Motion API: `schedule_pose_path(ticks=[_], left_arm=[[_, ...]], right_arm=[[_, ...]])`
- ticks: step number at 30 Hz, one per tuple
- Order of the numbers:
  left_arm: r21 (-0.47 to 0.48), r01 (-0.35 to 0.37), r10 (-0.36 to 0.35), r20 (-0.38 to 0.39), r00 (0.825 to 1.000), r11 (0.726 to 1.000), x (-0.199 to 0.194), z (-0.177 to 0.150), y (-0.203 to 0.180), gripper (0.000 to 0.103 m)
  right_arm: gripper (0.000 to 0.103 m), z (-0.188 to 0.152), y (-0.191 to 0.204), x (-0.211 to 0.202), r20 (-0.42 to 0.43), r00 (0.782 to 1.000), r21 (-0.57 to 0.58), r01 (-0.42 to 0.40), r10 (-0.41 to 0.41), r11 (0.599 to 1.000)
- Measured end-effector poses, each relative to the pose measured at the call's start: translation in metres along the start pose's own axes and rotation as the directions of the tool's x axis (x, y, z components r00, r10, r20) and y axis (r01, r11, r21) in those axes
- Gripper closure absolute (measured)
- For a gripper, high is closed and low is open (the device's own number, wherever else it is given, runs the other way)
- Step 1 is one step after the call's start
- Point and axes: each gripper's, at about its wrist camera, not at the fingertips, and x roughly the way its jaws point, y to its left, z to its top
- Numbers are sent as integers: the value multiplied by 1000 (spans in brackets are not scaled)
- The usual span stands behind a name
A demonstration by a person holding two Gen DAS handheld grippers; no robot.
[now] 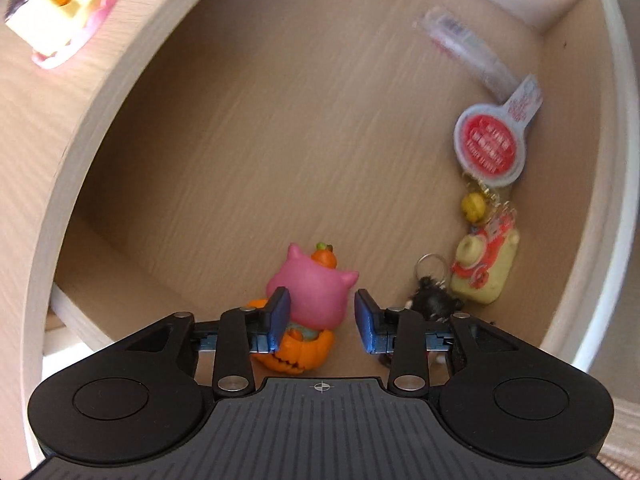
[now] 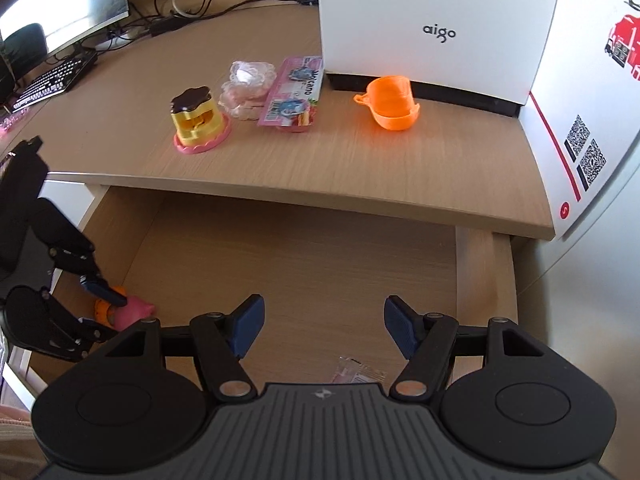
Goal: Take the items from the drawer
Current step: 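Reach into the drawer and grasp the pink pig toy with the left gripper, then lift the pig toy with the left gripper while the right gripper grasps the orange toy in the drawer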
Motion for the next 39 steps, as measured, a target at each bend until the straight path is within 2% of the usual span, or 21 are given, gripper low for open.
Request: schedule_pose_path(ticks=[2,5,9,11,17,19,21,23,25,30,34,36,39], left_arm=[[-6,-12,12,-11,1000,1000,2,6,2,61],[-60,-25,24,-15,1000,998,6,13,10,52],[-86,-56,53,-29,998,995,14,19,15,52],[-113,-36,32,-35,999,993,18,20,16,59],[-185,-5,4,-9,1000,983,20,17,16,60],[-232,22,-17,23,1000,973,16,16,18,61],[-290,79,-55,87,995,954,6,14,20,62],[-351,142,-87,167,982,926,-7,12,22,62],[-411,211,-106,265,959,887,-23,11,26,62],[-542,362,-89,465,881,758,-57,-14,42,63],[-614,441,-41,554,832,655,-70,-47,50,63],[-621,464,-21,584,811,632,-83,-60,55,63],[-633,453,20,595,803,628,-107,-81,70,63]], right_arm=[[36,-1,2,0,-3,1000,-7,-7,7,1000],[36,-2,4,1,-9,1000,-13,-9,9,1000],[36,-3,3,3,-17,1000,-10,-1,1,1000],[36,-3,1,4,-21,1000,-4,4,-4,1000],[36,-4,-4,5,-14,1000,27,5,-5,1000],[36,-4,-9,7,-8,1000,49,8,-7,999],[36,-5,-13,6,6,1000,87,-1,0,996],[36,-3,-17,5,15,1000,110,-5,4,994],[36,-2,-17,5,9,1000,101,-6,5,995],[36,-2,-15,11,-41,999,90,-20,24,996],[36,-4,0,15,-76,995,36,-58,61,998],[36,-3,14,17,-87,993,-23,-86,84,996],[36,-3,40,25,-113,986,-122,-139,125,983]])
